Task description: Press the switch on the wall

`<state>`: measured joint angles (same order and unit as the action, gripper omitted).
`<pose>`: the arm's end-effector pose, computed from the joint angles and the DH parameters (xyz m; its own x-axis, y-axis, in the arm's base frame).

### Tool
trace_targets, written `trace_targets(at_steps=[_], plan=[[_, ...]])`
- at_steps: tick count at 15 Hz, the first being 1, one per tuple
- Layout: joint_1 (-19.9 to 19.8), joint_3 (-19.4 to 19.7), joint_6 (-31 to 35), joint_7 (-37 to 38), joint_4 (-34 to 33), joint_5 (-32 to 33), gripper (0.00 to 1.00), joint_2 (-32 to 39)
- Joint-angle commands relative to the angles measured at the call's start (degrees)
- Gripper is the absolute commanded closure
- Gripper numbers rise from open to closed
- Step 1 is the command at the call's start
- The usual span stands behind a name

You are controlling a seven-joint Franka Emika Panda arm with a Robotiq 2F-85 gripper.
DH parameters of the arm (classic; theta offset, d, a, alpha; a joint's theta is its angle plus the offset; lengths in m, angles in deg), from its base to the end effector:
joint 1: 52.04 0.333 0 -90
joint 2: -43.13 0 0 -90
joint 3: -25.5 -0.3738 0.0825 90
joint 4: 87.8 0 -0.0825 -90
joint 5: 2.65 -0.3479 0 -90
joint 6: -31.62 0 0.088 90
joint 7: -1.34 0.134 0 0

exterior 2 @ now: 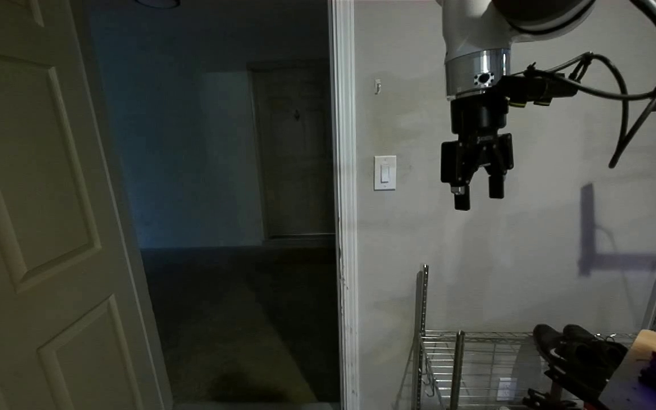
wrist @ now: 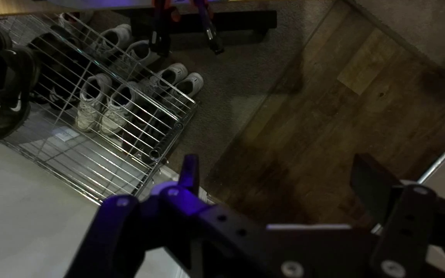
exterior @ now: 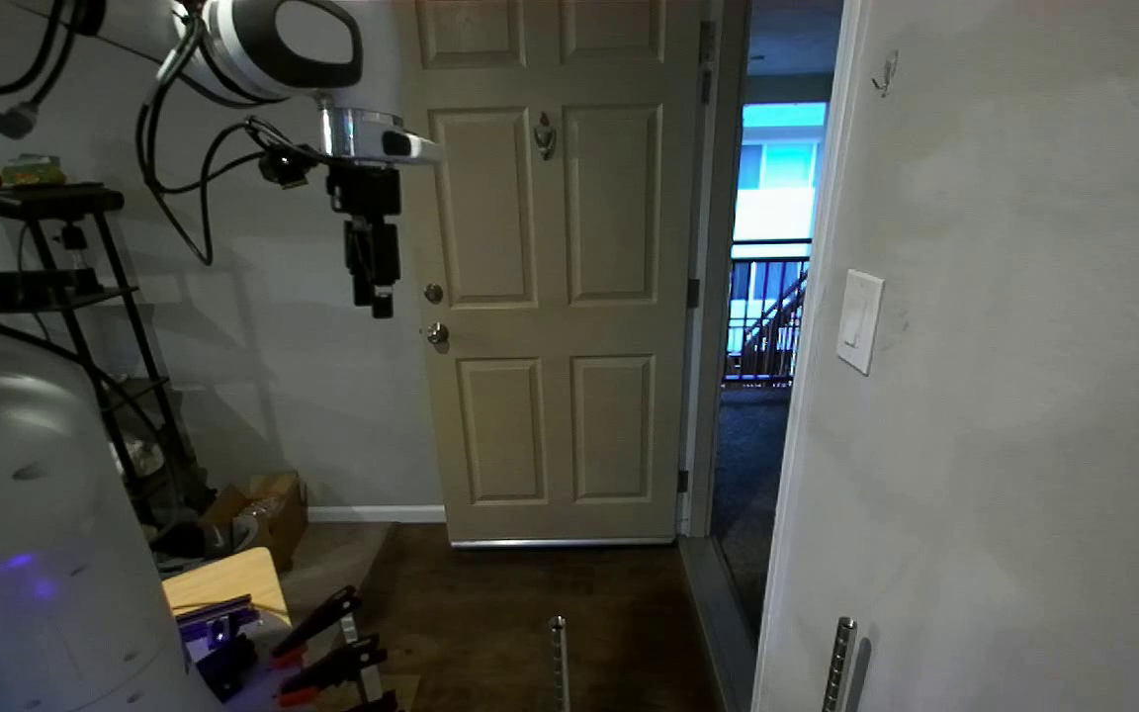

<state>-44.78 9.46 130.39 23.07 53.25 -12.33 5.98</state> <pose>0.2422 0.1454 0.5262 0.9928 -0.0727 -0.0956 -0.0688 -0.9967 0.0428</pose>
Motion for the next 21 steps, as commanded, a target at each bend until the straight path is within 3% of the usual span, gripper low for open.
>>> trace_targets(at_steps=[1, 2, 4, 13, 17, 21], plan=[[-2.5, 0.9, 3.9, 0.7, 0.5, 2.4, 0.00, 1.9], [-3.3, 1.3, 5.4, 0.6, 0.5, 3.3, 0.25, 2.5], [-4.5, 2.7, 8.6, -0.6, 0.3, 4.5, 0.33, 4.3], [-9.8, 8.9, 24.5, -0.4, -6.7, 11.1, 0.92, 19.6], [-10.8, 10.3, 32.7, 0.4, -9.7, 15.7, 0.99, 25.6], [-11.4, 11.6, 39.9, 1.7, -12.4, 22.3, 0.95, 30.9]])
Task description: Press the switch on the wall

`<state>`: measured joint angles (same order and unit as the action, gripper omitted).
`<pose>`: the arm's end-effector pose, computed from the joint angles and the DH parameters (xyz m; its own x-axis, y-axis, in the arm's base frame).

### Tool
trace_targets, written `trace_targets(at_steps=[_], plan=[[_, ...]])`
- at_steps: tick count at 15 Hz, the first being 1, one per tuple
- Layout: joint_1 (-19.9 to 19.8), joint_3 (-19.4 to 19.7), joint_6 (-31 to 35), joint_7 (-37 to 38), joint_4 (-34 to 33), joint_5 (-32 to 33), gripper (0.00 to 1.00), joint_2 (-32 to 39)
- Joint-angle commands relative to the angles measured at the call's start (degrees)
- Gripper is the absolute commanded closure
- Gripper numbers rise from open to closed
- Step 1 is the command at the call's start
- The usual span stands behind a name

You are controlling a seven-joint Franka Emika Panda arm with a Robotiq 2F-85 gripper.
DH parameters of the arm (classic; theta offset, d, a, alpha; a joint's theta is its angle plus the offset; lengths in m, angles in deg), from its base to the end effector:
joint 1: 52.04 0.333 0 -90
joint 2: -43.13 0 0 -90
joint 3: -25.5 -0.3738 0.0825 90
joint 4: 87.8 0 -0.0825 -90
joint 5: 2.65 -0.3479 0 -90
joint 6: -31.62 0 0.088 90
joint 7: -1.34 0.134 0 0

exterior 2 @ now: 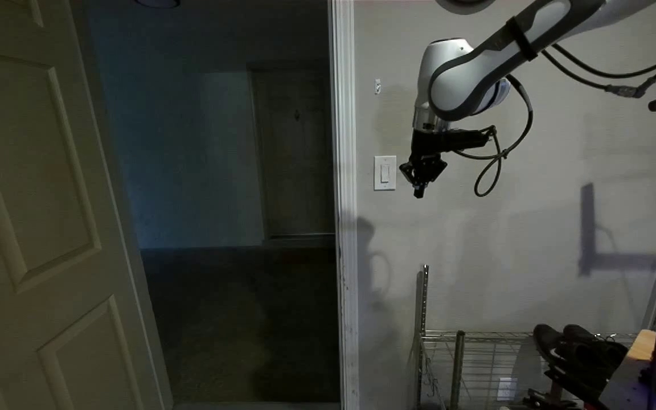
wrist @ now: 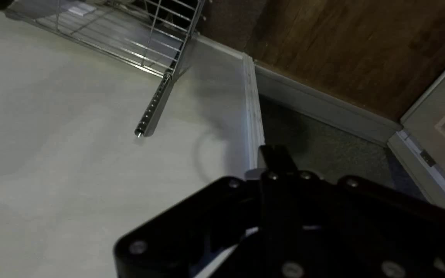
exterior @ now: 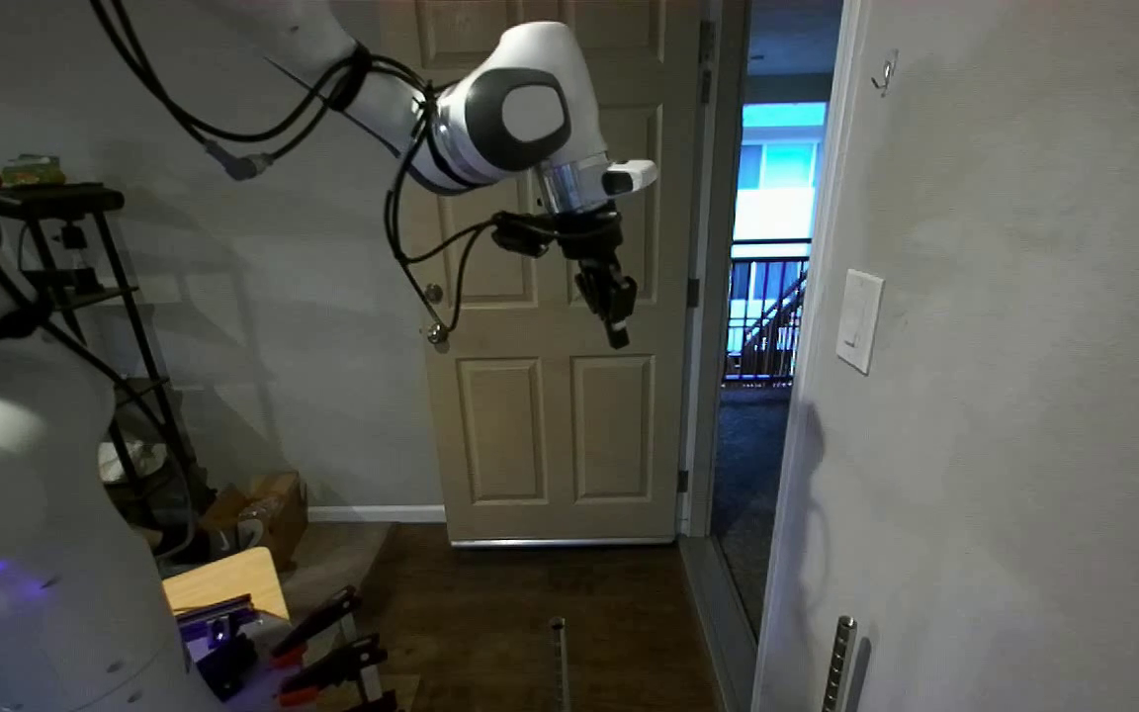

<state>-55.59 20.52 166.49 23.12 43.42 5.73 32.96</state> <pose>0.4735 0.0089 0.4977 0.9322 -0.2456 0.2657 -0.2664 -0.9628 0.0446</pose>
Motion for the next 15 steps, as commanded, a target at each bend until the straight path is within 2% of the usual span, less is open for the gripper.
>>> trace_targets(at_steps=[1, 6, 15], plan=[[-0.6, 1.0, 4.9, 1.8, -3.6, 5.6, 0.94, 5.3], [0.3, 3.6, 7.5, 2.1, -11.3, 9.7, 0.96, 12.5], [3.1, 8.4, 5.0, 2.7, -26.0, 10.5, 0.95, 23.1]])
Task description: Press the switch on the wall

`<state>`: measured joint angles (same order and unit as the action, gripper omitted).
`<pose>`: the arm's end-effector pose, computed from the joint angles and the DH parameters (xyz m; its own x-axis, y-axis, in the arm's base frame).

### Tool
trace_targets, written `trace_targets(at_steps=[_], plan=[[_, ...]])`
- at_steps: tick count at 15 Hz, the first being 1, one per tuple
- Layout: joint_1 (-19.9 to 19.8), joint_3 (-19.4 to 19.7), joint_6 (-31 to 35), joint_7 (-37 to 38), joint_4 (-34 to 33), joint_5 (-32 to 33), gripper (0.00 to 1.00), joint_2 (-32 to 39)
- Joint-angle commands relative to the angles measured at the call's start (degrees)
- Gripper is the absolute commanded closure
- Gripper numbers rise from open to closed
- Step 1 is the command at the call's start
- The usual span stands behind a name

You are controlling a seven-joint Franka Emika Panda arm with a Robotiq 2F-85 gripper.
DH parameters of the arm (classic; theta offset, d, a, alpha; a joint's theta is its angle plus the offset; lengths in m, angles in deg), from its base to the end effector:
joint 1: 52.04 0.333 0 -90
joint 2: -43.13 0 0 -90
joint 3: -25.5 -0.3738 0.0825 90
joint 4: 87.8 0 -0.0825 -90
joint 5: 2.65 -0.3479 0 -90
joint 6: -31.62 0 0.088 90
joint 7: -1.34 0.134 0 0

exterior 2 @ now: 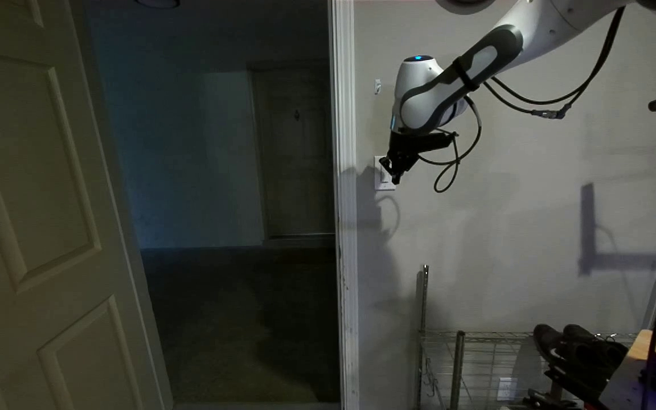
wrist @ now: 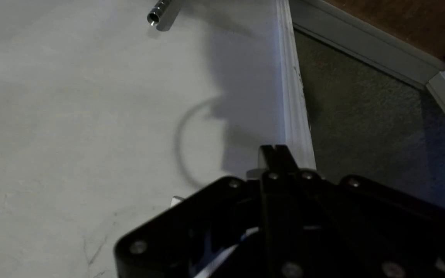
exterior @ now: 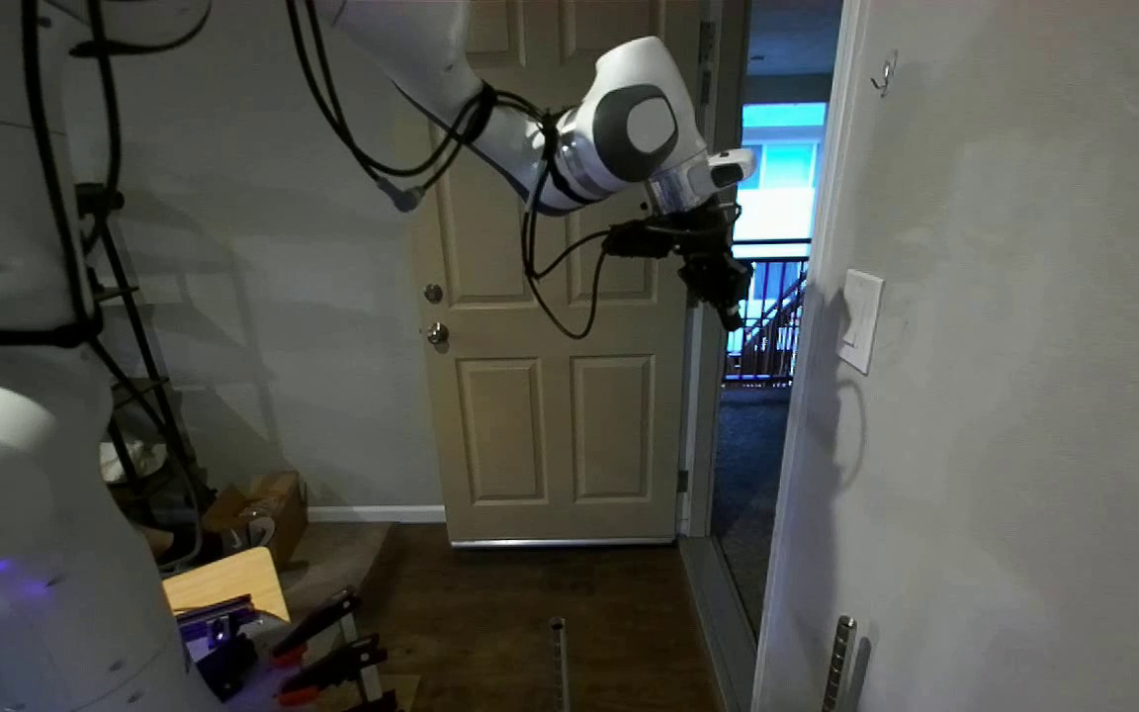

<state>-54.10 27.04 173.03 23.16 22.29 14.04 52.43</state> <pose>0.6161 -0.0421 0.4991 0.8871 -0.2016 0.4151 -0.2680 -0.9574 0.1078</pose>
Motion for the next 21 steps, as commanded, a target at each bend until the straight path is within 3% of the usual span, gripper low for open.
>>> trace_targets(at_steps=[1, 11, 21], plan=[[2.0, 2.5, -2.0, 2.7, -6.6, 2.0, 0.95, 4.9], [4.1, 5.8, -7.9, 2.5, -19.2, -0.5, 0.95, 14.2], [3.5, 7.2, -11.5, 2.4, -25.8, -1.8, 0.96, 18.6]])
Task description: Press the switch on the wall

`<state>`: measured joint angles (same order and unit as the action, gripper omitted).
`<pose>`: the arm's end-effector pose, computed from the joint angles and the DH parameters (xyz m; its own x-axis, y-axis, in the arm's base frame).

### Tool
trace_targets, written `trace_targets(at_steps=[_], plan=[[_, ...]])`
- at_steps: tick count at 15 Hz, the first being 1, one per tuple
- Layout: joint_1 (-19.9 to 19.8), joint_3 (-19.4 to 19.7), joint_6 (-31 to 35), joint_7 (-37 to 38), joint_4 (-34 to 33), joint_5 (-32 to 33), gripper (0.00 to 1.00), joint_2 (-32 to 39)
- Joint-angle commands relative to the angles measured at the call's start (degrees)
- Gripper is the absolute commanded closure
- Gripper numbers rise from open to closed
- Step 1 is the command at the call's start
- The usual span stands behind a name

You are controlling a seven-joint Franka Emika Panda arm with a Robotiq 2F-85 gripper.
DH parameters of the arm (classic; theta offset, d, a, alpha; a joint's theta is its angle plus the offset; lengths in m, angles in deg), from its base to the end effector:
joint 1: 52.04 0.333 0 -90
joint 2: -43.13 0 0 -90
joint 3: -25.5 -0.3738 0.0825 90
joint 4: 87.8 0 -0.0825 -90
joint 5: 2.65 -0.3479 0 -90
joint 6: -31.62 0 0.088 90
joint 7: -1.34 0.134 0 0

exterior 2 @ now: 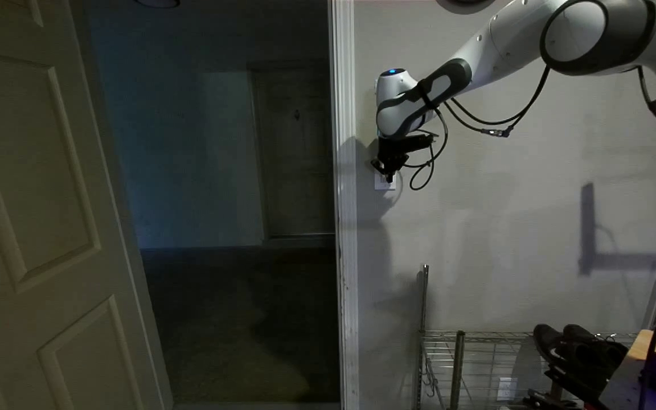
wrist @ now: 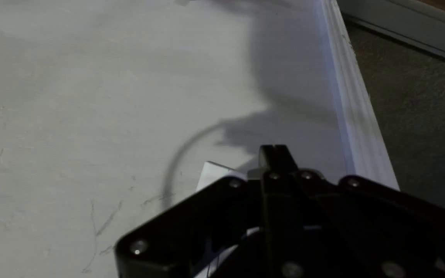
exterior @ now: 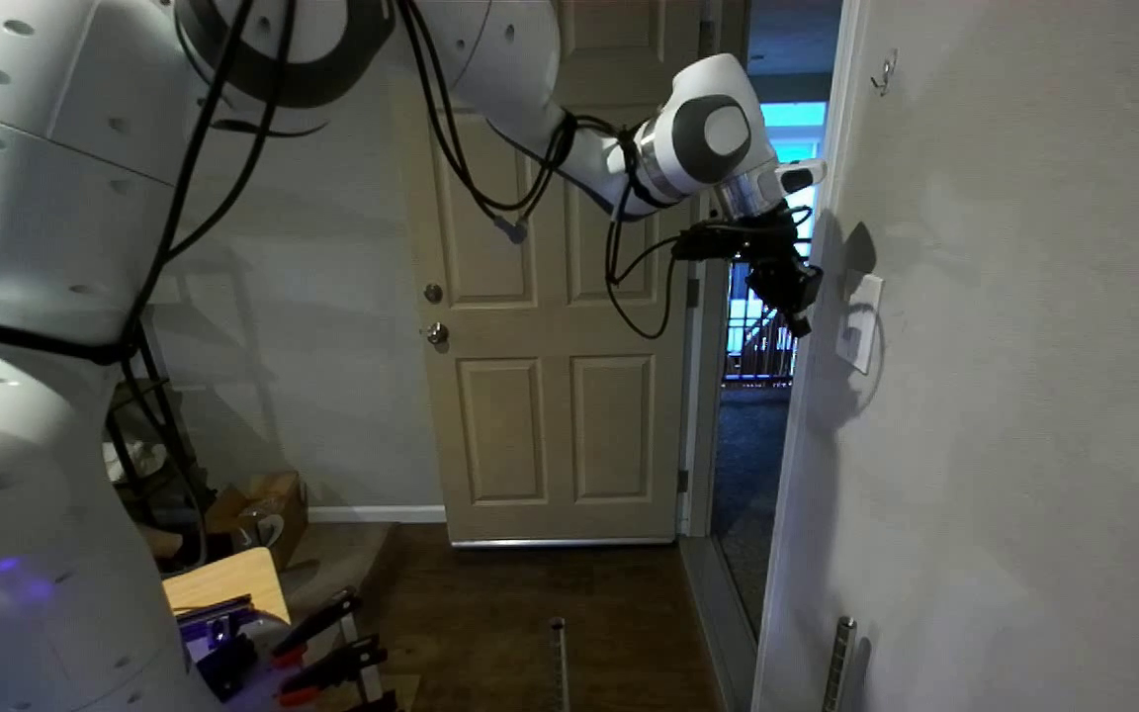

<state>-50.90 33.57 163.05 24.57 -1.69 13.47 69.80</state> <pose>0.7162 -0.0789 0.4774 0.8776 -0.2805 0.3889 -0.3701 -0.9119 0.1774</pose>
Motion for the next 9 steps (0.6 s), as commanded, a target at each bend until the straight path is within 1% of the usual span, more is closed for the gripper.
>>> trace_targets(at_steps=[1, 5, 9], plan=[[0.3, 0.8, -1.5, 1.1, -2.0, -1.1, 0.95, 1.5], [0.3, 1.3, -0.8, 1.3, -3.0, -0.8, 0.95, 2.5], [0.5, 1.9, -0.9, 1.3, -6.3, -0.4, 0.95, 4.8]])
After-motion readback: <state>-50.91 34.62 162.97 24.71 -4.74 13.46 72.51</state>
